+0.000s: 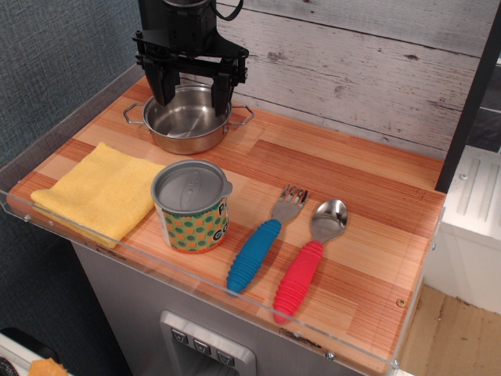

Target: Move the can behind the fork, near the back edge of the table.

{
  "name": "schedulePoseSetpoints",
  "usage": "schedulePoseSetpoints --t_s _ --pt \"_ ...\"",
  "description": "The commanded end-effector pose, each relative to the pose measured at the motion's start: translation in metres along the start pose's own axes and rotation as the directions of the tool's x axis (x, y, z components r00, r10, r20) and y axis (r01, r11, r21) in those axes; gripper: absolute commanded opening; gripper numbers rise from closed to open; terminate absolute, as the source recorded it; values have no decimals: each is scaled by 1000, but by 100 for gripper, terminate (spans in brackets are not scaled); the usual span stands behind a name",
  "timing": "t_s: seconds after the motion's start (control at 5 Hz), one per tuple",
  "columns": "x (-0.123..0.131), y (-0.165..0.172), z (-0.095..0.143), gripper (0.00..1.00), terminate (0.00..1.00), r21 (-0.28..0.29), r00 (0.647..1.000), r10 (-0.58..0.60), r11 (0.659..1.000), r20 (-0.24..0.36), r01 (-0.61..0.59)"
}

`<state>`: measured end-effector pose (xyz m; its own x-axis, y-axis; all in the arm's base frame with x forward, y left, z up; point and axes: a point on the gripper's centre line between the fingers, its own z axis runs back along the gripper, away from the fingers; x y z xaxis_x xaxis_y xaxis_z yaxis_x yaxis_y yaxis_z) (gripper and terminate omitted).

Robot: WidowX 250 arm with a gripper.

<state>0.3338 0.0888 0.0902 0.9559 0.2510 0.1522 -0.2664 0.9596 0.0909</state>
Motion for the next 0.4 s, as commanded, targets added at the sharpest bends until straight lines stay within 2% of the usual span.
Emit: schedulePoseSetpoints --t_s 0.0,0.2 --pt "0 0 0 100 0 0 1000 0 1000 0 0" --pt "-23 9 10 100 0 -4 998 -40 999 -46 40"
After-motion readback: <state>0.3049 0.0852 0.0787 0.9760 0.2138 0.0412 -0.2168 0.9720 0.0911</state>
